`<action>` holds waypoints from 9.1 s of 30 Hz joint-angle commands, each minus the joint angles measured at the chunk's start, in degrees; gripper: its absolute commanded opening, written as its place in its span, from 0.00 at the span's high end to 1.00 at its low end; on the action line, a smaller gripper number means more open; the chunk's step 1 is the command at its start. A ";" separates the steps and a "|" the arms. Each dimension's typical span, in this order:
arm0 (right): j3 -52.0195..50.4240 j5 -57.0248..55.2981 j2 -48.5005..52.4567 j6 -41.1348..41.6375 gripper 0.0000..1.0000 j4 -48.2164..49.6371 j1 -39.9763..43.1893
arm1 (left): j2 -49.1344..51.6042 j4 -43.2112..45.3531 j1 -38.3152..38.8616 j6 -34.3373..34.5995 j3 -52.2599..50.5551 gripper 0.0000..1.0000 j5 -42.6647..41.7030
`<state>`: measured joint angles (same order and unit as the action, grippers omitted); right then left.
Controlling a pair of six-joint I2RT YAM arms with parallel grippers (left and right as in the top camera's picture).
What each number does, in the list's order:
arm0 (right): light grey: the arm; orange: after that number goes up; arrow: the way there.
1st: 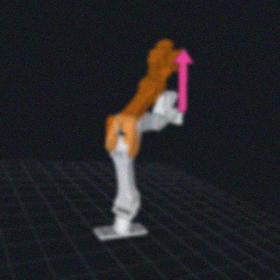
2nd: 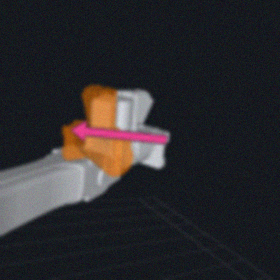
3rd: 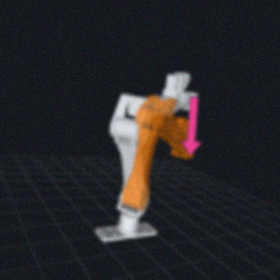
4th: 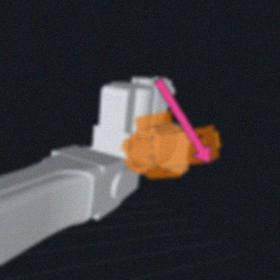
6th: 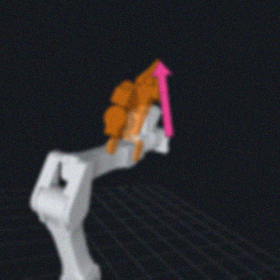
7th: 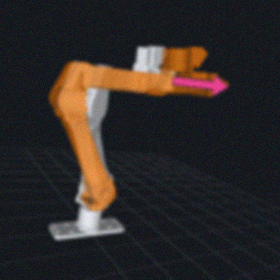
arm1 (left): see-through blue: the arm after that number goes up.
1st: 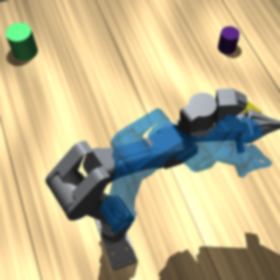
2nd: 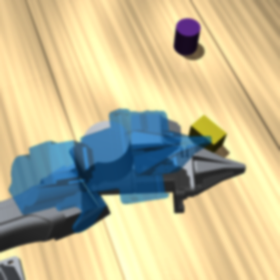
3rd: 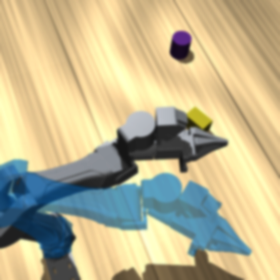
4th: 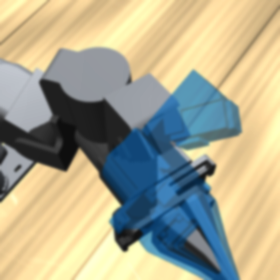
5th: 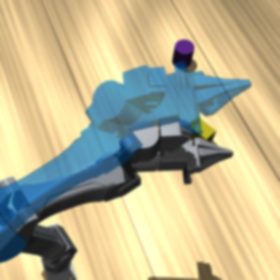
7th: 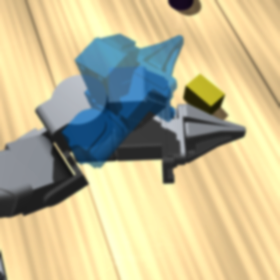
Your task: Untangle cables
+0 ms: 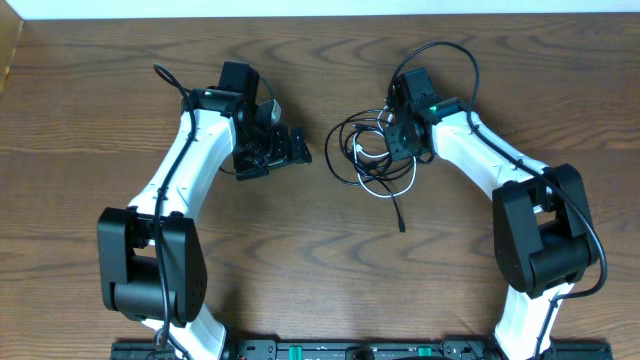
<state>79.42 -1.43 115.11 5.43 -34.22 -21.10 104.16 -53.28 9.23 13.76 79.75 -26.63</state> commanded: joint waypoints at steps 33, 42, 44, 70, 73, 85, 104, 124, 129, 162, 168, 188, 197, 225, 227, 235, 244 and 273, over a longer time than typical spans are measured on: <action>-2.43 10.93 -16.17 12.22 0.99 6.69 -0.20 | 0.37 0.26 0.13 0.52 -0.79 0.02 0.37; -2.43 15.98 -32.94 14.32 0.99 13.14 -0.20 | 0.37 0.26 0.13 0.52 -0.79 0.02 0.37; -2.43 15.96 -35.91 14.27 0.99 14.58 -0.22 | 0.37 0.26 0.13 0.52 -0.79 0.03 0.37; -3.15 -8.11 -8.20 13.79 0.65 -5.86 0.11 | 0.37 0.87 0.13 0.52 -0.79 0.02 0.37; -3.15 -8.11 -5.33 13.79 0.67 -5.66 0.11 | 0.37 1.11 0.13 0.52 -0.79 0.02 0.37; -3.15 -5.86 0.26 13.81 0.84 -4.96 0.04 | 0.37 1.53 0.13 0.52 -0.79 0.02 0.37; 0.63 0.94 -7.43 13.81 0.99 -6.91 0.07 | 0.37 1.53 0.13 0.52 -0.79 0.02 0.37; 0.63 21.03 -26.14 17.31 0.99 0.83 0.22 | 0.37 1.49 0.13 0.52 -0.79 0.02 0.37; 0.63 25.16 -27.10 20.59 0.99 4.94 0.24 | 0.37 1.49 0.13 0.52 -0.79 0.02 0.37; 0.39 14.38 -3.10 1.55 0.44 -16.02 0.28 | 0.37 1.53 0.13 0.52 -0.79 0.02 0.37; 0.39 20.04 -0.74 0.46 0.66 -12.35 0.28 | 0.37 1.53 0.13 0.52 -0.79 0.03 0.37; 8.28 60.15 -23.93 17.94 0.99 4.20 11.72 | 0.37 1.55 0.13 0.52 -0.79 0.02 0.39; 8.28 60.15 -30.23 37.27 0.99 28.89 11.52 | 0.37 1.53 0.13 0.52 -0.79 0.03 0.37; 8.22 53.83 -30.36 53.77 0.99 38.49 12.39 | -1.68 -3.52 -1.38 -16.76 0.35 0.03 -15.50; 8.20 52.70 -30.34 53.62 0.98 35.82 12.37 | -3.74 -4.55 -2.14 -25.07 0.83 0.02 -23.63; 8.20 51.17 -30.34 53.59 0.98 34.29 9.64 | -17.49 2.89 -2.69 -28.74 0.85 0.02 -27.80; 8.15 42.27 -29.99 50.69 0.98 25.20 3.58 | -25.42 11.58 -2.64 -20.90 0.85 0.02 -35.21; 8.15 38.38 -29.92 54.31 0.98 25.16 -4.13 | -26.14 24.06 4.46 -17.49 0.85 0.51 -39.26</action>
<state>87.22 37.43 85.10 59.48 -8.99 -24.73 78.54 -29.54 13.67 -3.53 79.88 -62.35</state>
